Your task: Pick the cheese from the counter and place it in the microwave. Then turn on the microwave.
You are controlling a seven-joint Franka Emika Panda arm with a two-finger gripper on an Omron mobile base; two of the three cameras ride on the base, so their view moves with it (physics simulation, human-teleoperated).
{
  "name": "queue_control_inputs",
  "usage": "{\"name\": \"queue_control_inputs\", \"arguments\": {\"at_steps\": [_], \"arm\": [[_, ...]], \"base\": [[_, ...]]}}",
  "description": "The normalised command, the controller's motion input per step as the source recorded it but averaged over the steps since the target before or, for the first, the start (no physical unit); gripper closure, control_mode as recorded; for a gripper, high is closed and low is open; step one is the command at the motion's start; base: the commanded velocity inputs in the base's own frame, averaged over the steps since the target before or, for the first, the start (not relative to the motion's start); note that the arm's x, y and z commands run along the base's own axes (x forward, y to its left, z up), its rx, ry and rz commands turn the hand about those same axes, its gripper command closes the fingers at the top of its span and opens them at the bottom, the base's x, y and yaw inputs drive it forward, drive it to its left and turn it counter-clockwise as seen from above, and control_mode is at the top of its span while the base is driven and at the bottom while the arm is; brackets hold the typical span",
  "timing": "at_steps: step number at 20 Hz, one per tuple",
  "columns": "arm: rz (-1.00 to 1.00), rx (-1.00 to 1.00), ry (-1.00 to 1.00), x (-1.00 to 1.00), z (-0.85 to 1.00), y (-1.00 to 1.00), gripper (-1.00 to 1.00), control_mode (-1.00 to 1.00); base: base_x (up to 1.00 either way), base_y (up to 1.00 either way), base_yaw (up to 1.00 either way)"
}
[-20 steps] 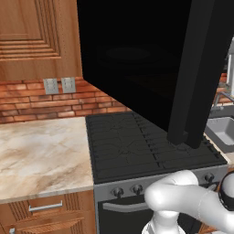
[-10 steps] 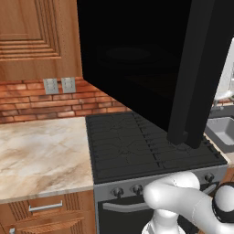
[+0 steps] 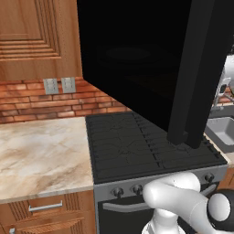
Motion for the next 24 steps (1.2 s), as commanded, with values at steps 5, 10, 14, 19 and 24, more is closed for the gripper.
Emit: {"name": "queue_control_inputs", "arguments": {"at_steps": [5, 10, 14, 19, 24], "arm": [[0.11, 0.00, 0.00, -0.22, 0.00, 0.53, -1.00, -1.00], [0.09, 0.00, 0.00, -0.40, 0.00, 0.57, -1.00, -1.00], [0.07, 0.00, 0.00, -0.48, 0.00, 0.63, -1.00, -1.00], [0.06, 0.00, 0.00, -0.52, 0.00, 0.65, -1.00, -1.00], [0.06, 0.00, 0.00, -0.53, 0.00, 0.63, -1.00, -1.00]], "base": [[0.00, 0.00, 0.00], [0.00, 0.00, 0.00], [0.00, 0.00, 0.00], [0.00, 0.00, 0.00], [0.00, 0.00, 0.00]]}}
